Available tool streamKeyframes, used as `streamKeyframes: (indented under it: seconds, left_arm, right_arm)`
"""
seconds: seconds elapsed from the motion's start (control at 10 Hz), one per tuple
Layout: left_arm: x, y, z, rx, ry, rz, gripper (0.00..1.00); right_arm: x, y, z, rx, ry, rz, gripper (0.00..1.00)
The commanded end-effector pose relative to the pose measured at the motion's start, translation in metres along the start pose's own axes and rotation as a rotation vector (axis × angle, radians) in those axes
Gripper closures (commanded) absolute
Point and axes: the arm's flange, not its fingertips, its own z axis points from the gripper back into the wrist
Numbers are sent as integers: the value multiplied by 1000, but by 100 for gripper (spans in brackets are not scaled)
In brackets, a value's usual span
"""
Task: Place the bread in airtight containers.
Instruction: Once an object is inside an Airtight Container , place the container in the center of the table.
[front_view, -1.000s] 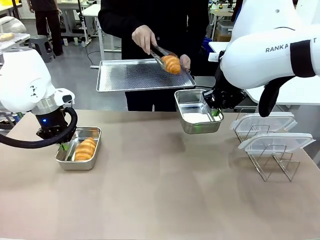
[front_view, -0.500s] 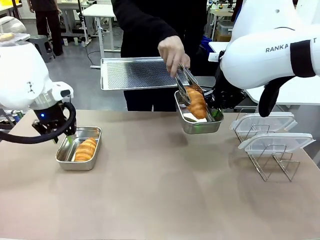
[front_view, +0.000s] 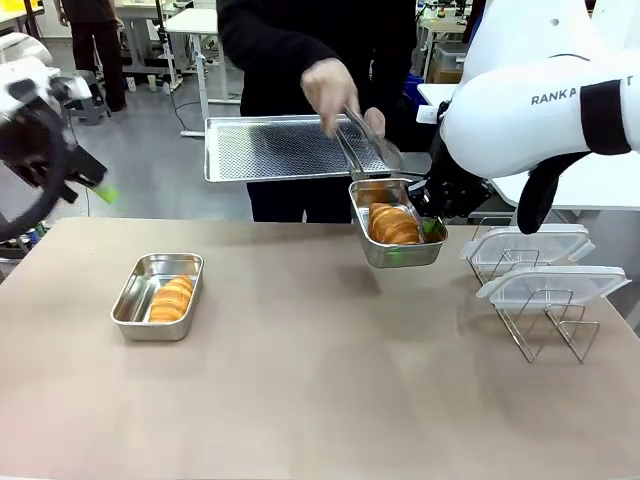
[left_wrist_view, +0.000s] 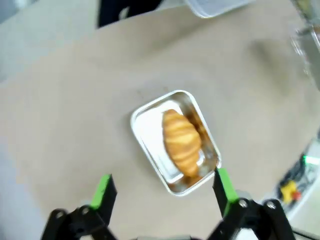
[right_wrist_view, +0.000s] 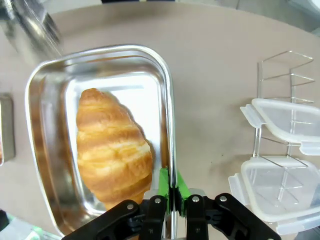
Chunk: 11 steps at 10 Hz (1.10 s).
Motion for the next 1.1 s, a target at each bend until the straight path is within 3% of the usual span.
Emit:
streamKeyframes:
  seconds: [0.0,0.2,0.4,0.6,0.7,0.8,1.0]
  left_arm:
    - [-20,42,33,-222,0,-200,0]
    - [-55,71,78,-335,-110,-408,0]
    - [-84,92,92,-375,-171,-517,0]
    - [-90,98,77,-419,-227,-534,0]
    - [-87,99,73,-450,-208,-521,0]
    - [-103,95,85,-378,-196,-532,0]
    - [-103,95,85,-378,-196,-532,0]
  right_arm:
    - [2,0,3,12,-17,-3,100]
    - [2,0,3,12,-17,-3,100]
    - [2,0,3,12,-17,-3,100]
    - [2,0,3,12,-17,-3,100]
    - [2,0,3,12,-17,-3,100]
    - [2,0,3,12,-17,-3,100]
    - [2,0,3,12,-17,-3,100]
